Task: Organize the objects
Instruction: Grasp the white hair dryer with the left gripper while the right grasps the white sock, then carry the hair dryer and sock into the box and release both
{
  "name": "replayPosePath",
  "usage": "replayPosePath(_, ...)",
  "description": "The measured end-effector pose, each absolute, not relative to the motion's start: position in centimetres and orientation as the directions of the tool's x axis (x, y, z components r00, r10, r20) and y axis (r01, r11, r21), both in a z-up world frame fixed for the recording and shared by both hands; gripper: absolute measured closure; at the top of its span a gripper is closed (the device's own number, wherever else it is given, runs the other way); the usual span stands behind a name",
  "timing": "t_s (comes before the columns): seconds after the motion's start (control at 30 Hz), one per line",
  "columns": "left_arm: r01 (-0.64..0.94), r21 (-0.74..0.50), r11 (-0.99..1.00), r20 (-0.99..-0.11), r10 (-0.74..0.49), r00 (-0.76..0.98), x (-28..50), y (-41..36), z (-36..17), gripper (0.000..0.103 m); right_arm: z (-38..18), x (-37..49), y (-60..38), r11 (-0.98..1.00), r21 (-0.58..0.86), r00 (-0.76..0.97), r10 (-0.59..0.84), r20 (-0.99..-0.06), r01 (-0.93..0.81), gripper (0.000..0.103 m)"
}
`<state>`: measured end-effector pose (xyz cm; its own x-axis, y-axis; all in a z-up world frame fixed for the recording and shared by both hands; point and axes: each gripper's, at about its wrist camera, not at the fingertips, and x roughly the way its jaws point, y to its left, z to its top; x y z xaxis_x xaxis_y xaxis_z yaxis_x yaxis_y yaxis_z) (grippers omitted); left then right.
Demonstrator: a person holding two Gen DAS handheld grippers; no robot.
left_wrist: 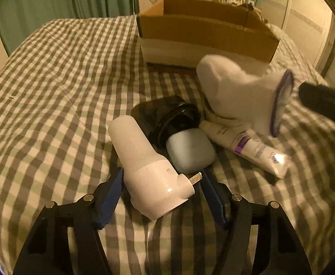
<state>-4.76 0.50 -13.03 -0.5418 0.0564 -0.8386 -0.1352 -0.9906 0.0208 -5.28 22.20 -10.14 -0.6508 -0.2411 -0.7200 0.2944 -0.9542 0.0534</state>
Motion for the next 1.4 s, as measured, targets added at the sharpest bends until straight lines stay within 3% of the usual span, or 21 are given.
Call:
replayPosePath(0.37, -0.077, 0.041, -0.996, -0.766, 0.018, -0.643, -4.8, -2.1, -8.7, 0.034, -6.8, -7.0, 20.2, -0.937, 0.025, -0.678, -0.271, -0.684, 0.349, 0.014)
replayPosePath(0.63, -0.028, 0.054, -0.998, -0.760, -0.023, -0.649, -5.0, -4.1, -8.9, 0.034, -11.1, -10.4, 15.9, -0.907, -0.001, -0.548, -0.254, -0.797, 0.422, 0.014)
replayPosePath(0.67, -0.028, 0.047, -0.998, -0.763, -0.018, -0.646, -5.2, -4.3, -9.0, 0.034, -12.0, -10.5, 15.8, -0.908, -0.002, -0.532, -0.244, -0.811, 0.420, 0.017)
replayPosePath(0.73, -0.030, 0.035, -0.999, -0.769, -0.007, -0.639, -5.3, -4.4, -9.1, 0.034, -13.6, -10.7, 15.7, -0.909, -0.007, -0.505, -0.225, -0.833, 0.417, 0.033)
replayPosePath(0.77, -0.032, 0.032, -0.999, -0.771, -0.004, -0.637, -5.3, -4.4, -9.2, 0.034, -14.2, -10.8, 15.6, -0.908, -0.010, -0.487, -0.216, -0.846, 0.420, 0.048)
replayPosePath(0.8, -0.034, 0.030, -0.999, -0.771, -0.002, -0.636, -5.2, -4.4, -9.2, 0.034, -14.5, -10.8, 15.6, -0.906, -0.016, -0.479, -0.208, -0.853, 0.422, 0.056)
replayPosePath(1.0, -0.036, 0.018, -0.999, -0.763, 0.010, -0.646, -4.7, -4.2, -8.6, 0.034, -13.9, -10.4, 16.1, -0.905, -0.035, -0.501, -0.202, -0.842, 0.424, 0.067)
replayPosePath(1.4, -0.043, 0.032, -0.999, -0.693, 0.009, -0.721, -2.8, -2.8, -3.4, 0.034, -5.8, -6.4, 17.9, -0.905, -0.031, -0.637, -0.275, -0.720, 0.425, 0.071)
